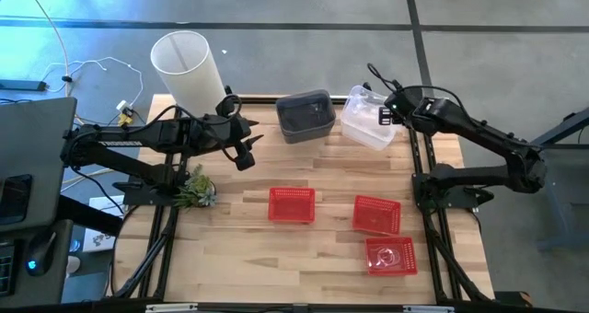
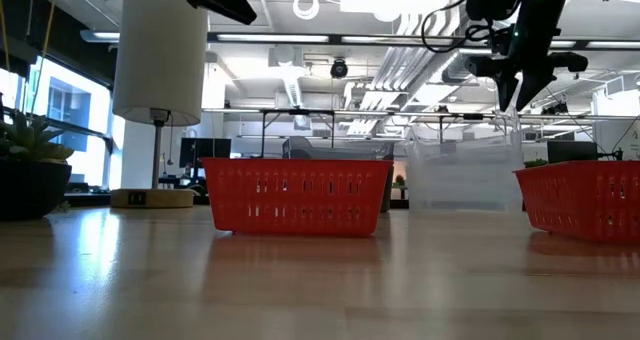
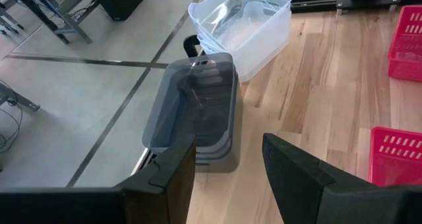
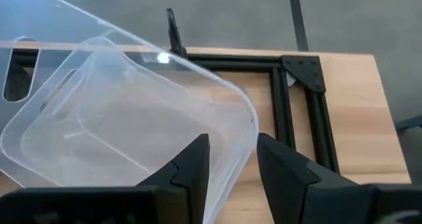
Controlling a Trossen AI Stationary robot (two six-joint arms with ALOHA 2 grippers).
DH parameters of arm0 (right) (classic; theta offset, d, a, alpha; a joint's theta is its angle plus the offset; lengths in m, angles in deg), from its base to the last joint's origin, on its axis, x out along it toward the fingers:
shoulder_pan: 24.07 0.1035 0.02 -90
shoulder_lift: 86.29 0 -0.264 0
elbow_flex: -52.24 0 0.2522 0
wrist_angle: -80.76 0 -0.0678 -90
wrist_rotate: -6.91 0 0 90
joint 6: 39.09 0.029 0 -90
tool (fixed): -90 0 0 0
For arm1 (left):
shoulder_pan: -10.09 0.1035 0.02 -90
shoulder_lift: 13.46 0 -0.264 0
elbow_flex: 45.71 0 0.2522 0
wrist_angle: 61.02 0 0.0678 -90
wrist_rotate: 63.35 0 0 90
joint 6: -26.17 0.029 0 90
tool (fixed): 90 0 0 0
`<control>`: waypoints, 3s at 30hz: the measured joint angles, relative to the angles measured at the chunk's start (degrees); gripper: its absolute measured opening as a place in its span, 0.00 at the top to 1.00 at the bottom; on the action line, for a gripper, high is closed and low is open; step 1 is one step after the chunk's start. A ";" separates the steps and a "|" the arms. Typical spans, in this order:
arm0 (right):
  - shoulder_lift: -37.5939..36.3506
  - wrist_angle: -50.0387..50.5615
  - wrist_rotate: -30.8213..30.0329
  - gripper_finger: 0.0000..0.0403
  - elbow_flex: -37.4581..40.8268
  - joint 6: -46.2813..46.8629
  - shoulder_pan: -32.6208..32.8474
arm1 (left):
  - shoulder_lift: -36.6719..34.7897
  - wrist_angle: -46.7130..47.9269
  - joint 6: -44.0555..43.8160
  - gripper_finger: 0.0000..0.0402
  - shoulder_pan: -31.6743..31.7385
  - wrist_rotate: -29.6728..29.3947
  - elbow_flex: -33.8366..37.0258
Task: Stack baskets by color
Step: Stack the bottom transparent bin on the stacked transparent bins
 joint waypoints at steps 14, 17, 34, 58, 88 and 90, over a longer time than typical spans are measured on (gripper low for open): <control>-0.74 -0.04 -1.87 0.72 -0.02 -4.37 3.68 | 0.00 -0.20 -0.51 0.60 0.01 -0.04 0.00; -0.74 -0.47 -1.93 0.72 -0.02 -6.34 6.90 | 0.00 -0.20 -2.85 0.60 0.02 -0.04 0.00; -0.72 -11.50 8.81 0.72 -0.03 -24.75 20.35 | 0.00 0.15 -11.71 0.60 0.01 0.00 0.00; 10.21 -9.76 8.27 0.72 -0.04 -39.17 22.17 | -0.02 4.17 -13.04 0.60 0.01 0.07 -0.02; 21.16 -10.75 -0.72 0.97 -0.04 -32.36 19.97 | -0.02 4.57 -12.59 0.60 0.00 0.07 -0.02; 21.16 -10.71 -0.70 0.97 -0.04 -32.11 19.80 | -0.02 4.57 -12.59 0.60 0.00 0.07 -0.02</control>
